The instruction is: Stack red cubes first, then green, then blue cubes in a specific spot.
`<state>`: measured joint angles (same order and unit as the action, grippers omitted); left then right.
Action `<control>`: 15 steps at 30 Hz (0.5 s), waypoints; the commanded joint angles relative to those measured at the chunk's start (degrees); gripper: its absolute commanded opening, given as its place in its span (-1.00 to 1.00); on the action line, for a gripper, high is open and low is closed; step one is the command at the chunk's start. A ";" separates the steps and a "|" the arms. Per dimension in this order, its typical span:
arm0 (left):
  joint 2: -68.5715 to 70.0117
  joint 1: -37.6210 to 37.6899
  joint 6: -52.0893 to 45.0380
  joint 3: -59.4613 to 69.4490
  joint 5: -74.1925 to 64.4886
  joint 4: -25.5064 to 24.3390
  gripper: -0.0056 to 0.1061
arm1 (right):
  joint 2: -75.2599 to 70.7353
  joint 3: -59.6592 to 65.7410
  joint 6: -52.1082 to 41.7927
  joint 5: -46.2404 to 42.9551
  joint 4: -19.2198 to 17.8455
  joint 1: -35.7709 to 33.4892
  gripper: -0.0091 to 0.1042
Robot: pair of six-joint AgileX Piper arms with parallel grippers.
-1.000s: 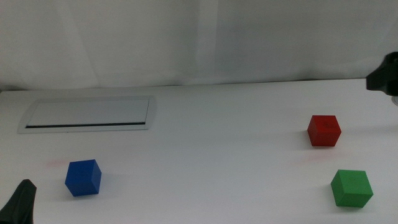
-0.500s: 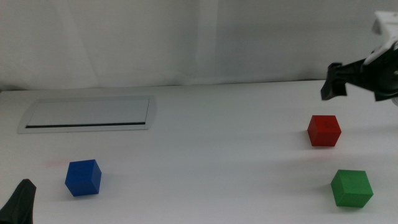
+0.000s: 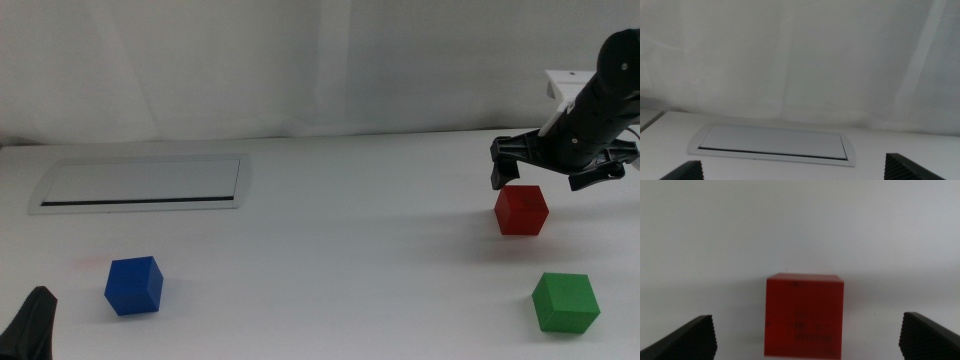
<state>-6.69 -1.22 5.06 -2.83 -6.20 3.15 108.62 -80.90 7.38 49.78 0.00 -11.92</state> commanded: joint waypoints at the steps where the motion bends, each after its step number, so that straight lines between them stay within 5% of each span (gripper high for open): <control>1: 0.27 -0.04 0.39 0.25 0.73 0.28 0.72 | 1.96 -2.10 1.72 1.06 -1.36 -0.22 0.91; 15: 0.27 -0.04 0.39 0.25 0.73 0.28 0.72 | 8.63 -3.16 1.81 1.17 -1.22 -0.47 0.91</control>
<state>-6.69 -1.22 5.06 -2.83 -6.12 3.15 116.85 -83.65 9.16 51.11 -0.66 -12.06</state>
